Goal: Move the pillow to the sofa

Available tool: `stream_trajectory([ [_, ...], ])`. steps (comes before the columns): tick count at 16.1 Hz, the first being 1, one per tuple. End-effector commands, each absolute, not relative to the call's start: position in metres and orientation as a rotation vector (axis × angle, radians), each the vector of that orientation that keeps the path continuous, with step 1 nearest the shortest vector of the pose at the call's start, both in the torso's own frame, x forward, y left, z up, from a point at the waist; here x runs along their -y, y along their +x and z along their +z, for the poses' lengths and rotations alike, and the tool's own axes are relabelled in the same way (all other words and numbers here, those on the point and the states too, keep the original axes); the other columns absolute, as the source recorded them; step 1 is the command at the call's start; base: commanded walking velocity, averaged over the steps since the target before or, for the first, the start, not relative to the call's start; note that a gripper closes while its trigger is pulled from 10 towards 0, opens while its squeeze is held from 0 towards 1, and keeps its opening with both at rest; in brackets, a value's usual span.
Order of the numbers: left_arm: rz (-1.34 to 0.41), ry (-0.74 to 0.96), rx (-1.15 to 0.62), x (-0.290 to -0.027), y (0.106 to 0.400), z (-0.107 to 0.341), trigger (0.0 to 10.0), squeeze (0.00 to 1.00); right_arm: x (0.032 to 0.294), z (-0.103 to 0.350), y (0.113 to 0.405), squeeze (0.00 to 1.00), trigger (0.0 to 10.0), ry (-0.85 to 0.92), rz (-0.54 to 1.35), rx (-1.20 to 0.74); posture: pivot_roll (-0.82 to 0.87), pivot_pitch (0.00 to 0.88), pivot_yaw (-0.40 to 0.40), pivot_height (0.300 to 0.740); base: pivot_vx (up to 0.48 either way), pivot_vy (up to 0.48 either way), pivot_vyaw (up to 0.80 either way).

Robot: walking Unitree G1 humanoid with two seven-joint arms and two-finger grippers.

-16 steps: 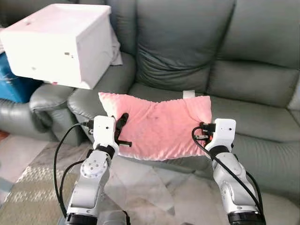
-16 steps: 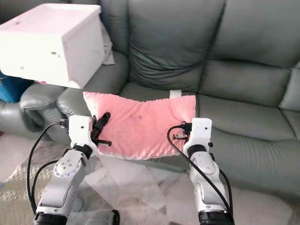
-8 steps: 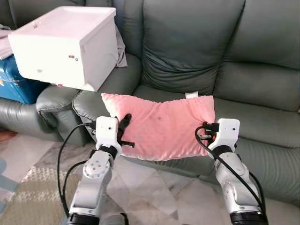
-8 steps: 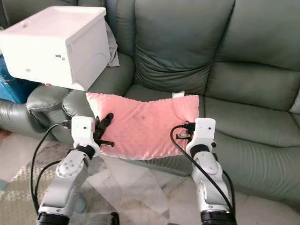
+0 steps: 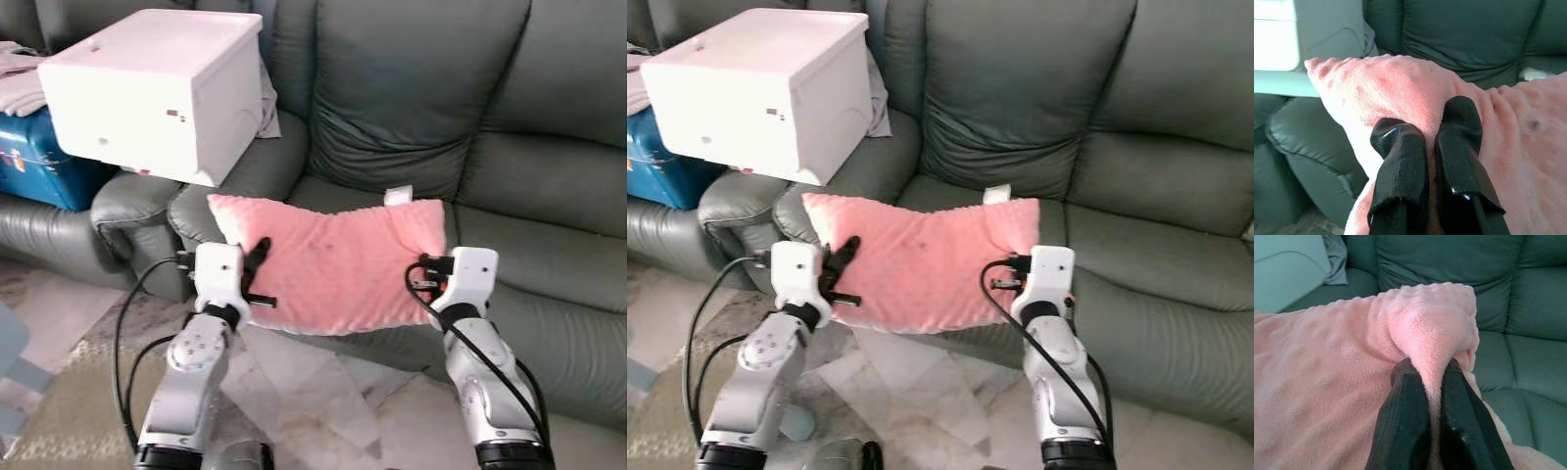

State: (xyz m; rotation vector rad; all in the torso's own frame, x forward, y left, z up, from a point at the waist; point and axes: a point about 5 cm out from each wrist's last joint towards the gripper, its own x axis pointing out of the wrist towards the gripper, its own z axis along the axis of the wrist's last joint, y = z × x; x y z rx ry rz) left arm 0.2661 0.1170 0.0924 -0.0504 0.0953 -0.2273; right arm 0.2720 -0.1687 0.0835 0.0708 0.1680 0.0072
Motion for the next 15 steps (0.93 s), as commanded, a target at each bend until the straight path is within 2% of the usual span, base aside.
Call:
stream_trajectory([
  [1,-0.248,-0.057,-0.080,-0.1121,0.2672,0.0962,10.0,0.00,0.1685,0.0883,0.2743,0.00,10.0,0.068,0.009,-0.148,-0.05,0.000,-0.011,0.740,0.000,0.371,0.00],
  [7,-0.258,-0.056,-0.088,-0.1102,0.2658,0.0951,10.0,0.00,0.1683,0.0874,0.2739,0.00,10.0,0.066,0.006,-0.152,-0.05,0.000,-0.007,0.740,0.000,0.331,0.00],
  [12,-0.302,-0.055,-0.073,-0.1068,0.2633,0.0975,10.0,0.00,0.1682,0.0857,0.2727,0.00,10.0,0.067,0.002,-0.160,-0.05,0.000,-0.006,0.740,0.000,0.000,0.00],
  [15,-0.312,-0.065,-0.064,-0.1071,0.2626,0.0995,10.0,0.00,0.1684,0.0857,0.2736,0.00,10.0,0.069,0.002,-0.161,-0.05,0.000,-0.009,0.740,0.000,0.000,-0.80],
])
